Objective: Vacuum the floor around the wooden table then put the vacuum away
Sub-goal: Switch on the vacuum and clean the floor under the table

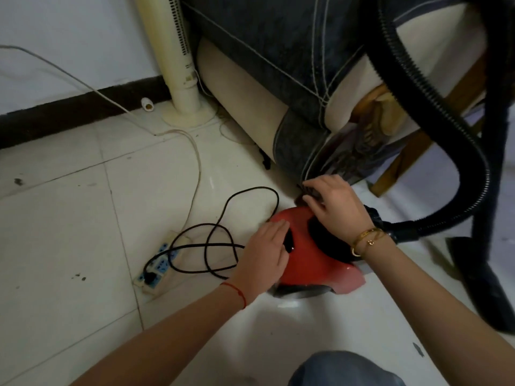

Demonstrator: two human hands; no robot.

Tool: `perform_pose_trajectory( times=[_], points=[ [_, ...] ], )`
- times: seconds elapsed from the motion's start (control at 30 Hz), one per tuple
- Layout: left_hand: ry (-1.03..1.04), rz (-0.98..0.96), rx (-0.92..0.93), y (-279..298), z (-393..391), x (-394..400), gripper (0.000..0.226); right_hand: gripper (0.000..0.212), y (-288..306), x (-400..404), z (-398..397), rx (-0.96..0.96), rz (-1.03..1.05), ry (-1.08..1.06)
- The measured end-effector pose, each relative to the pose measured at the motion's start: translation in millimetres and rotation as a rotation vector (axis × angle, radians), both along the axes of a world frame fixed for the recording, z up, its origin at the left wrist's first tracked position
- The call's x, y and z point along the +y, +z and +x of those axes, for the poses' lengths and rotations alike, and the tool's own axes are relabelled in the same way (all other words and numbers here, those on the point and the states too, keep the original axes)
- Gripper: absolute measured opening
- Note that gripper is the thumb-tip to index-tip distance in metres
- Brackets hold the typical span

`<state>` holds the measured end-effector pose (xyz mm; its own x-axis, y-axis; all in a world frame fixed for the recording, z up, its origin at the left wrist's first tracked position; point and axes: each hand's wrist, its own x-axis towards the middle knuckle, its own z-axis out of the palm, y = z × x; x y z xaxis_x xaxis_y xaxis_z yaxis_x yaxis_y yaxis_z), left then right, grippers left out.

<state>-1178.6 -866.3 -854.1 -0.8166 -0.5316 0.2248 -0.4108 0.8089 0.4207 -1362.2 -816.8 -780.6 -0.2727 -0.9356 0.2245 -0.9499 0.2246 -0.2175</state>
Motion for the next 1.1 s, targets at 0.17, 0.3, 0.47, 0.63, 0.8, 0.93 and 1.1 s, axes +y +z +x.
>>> perform_pose_trajectory(
  times=[0.17,0.3,0.47,0.63,0.8,0.93,1.1],
  points=[
    [0.032,-0.051,-0.039,-11.8,-4.0,16.1,0.049,0.032,-14.7,37.9,-21.9,0.056,0.010,-0.044],
    [0.055,-0.096,-0.085,-20.7,-1.8,24.7,0.053,0.030,-23.4,55.8,-25.3,0.069,-0.027,-0.065],
    [0.128,0.007,-0.026,-20.8,-5.5,38.0,0.047,0.026,-24.8,67.5,-22.7,-0.023,-0.038,-0.072],
    [0.186,0.013,0.009,-19.2,-8.2,43.1,0.042,0.025,-29.1,63.0,-22.6,-0.091,-0.038,-0.069],
    [0.210,-0.019,-0.070,-11.0,-14.5,46.1,0.043,0.024,-36.7,60.3,-23.5,-0.119,-0.063,-0.072],
    [0.230,-0.050,-0.117,-10.6,-17.5,47.5,0.043,0.025,-38.2,62.2,-25.3,-0.127,-0.085,-0.062],
    [0.233,-0.073,-0.069,-7.1,-20.3,49.5,0.040,0.025,-33.3,62.4,-26.2,-0.132,-0.080,-0.049]
  ],
)
